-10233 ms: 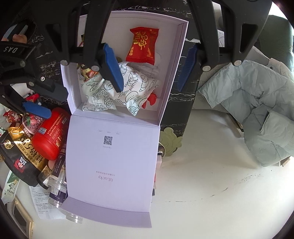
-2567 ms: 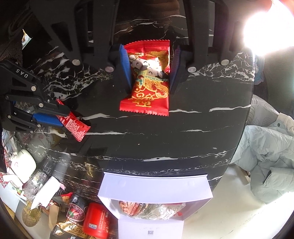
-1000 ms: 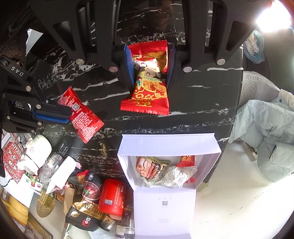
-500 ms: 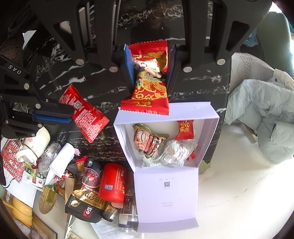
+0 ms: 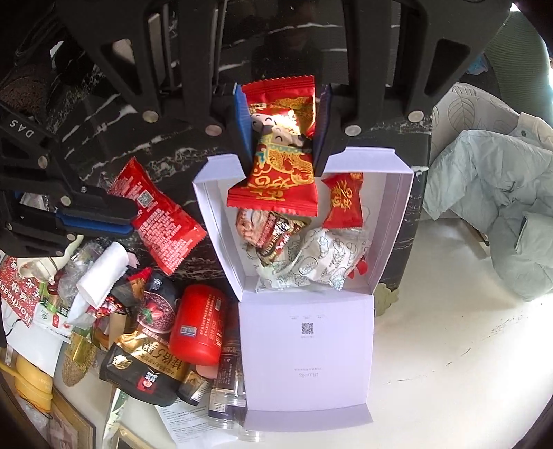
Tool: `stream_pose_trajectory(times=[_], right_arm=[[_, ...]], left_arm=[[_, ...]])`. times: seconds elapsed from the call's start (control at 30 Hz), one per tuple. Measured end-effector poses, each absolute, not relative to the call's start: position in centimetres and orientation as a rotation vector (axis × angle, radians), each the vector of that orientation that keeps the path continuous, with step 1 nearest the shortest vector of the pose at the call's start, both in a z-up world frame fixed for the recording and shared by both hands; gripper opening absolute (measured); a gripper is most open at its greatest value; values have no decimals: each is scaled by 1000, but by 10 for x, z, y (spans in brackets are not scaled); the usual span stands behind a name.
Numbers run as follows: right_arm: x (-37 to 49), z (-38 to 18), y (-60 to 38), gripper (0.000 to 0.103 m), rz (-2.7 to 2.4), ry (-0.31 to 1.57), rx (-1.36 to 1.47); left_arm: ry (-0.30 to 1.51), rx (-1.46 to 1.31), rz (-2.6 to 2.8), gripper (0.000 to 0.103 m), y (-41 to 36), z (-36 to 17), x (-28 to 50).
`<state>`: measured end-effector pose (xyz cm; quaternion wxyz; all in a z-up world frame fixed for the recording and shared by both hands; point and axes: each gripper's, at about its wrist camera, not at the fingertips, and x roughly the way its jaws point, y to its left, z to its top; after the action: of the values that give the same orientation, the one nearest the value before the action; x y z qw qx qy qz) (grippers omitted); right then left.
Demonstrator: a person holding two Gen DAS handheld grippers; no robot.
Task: Organize objects
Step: 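Carry both red packets over the lavender box with both tools, then lower the red packets into the box and open both tools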
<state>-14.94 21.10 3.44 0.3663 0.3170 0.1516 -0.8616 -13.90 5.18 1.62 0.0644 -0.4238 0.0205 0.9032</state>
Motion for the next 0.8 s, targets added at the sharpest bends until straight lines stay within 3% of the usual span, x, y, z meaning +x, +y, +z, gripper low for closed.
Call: stream_pose_trajectory(times=[0.8], right_arm=[[-221, 3, 179, 7, -2153, 331, 876]], left_arm=[[7, -1362, 2734, 30, 20, -18, -207]])
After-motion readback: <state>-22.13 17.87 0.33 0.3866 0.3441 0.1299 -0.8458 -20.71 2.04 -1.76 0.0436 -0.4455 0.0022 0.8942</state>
